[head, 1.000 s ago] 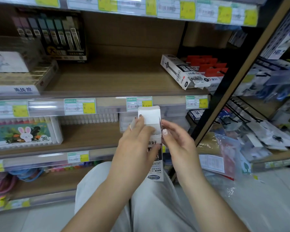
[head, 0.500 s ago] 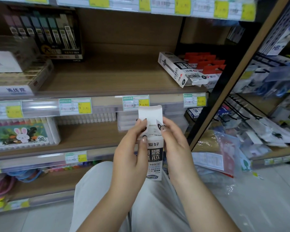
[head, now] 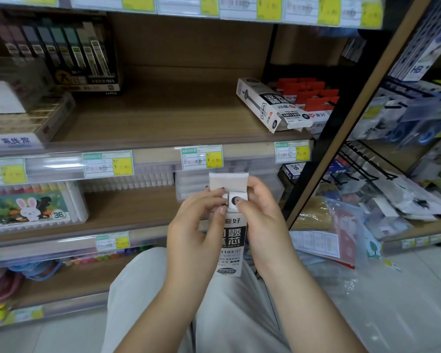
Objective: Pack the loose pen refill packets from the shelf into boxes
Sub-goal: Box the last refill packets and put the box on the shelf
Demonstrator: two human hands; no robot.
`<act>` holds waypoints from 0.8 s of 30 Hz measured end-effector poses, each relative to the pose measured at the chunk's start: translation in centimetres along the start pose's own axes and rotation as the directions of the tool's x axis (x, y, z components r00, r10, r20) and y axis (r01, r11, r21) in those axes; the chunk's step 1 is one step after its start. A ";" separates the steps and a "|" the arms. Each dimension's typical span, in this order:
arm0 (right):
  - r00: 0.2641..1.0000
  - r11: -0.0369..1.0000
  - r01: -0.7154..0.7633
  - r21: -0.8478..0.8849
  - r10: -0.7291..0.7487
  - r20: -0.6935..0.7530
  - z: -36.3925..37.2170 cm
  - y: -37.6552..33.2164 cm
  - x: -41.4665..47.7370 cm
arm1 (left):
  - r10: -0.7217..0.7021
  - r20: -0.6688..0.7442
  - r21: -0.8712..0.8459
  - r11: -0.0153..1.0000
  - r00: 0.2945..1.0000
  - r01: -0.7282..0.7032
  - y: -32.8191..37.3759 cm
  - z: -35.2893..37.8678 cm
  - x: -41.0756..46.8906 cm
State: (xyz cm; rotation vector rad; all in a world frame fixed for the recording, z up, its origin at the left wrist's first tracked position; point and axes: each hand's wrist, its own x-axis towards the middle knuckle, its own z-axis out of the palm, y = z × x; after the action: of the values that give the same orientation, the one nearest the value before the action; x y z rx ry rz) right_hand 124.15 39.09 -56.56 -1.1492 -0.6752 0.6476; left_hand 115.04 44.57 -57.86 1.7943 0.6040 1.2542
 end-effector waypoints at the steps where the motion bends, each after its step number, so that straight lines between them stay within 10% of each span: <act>1: 1.000 1.000 0.008 -0.007 -0.008 -0.012 0.0 0.0 0.0 | -0.042 -0.009 -0.062 0.997 0.999 0.042 0.1 0.0 0.2; 5: 0.995 0.983 0.088 -0.161 -0.093 -0.022 -0.3 -0.2 0.1 | -0.168 0.101 -0.269 0.944 0.981 0.189 0.2 -0.3 1.3; 24: 0.976 0.941 0.195 -0.276 -0.160 0.146 -1.8 0.4 0.4 | -0.091 0.147 -0.235 0.964 0.985 0.124 -0.5 -1.2 1.6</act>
State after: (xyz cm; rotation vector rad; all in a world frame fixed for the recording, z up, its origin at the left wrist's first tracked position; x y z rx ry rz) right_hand 125.72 38.49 -57.36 -1.3062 -0.9911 0.4768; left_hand 114.62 46.52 -57.27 1.6050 0.4441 1.0737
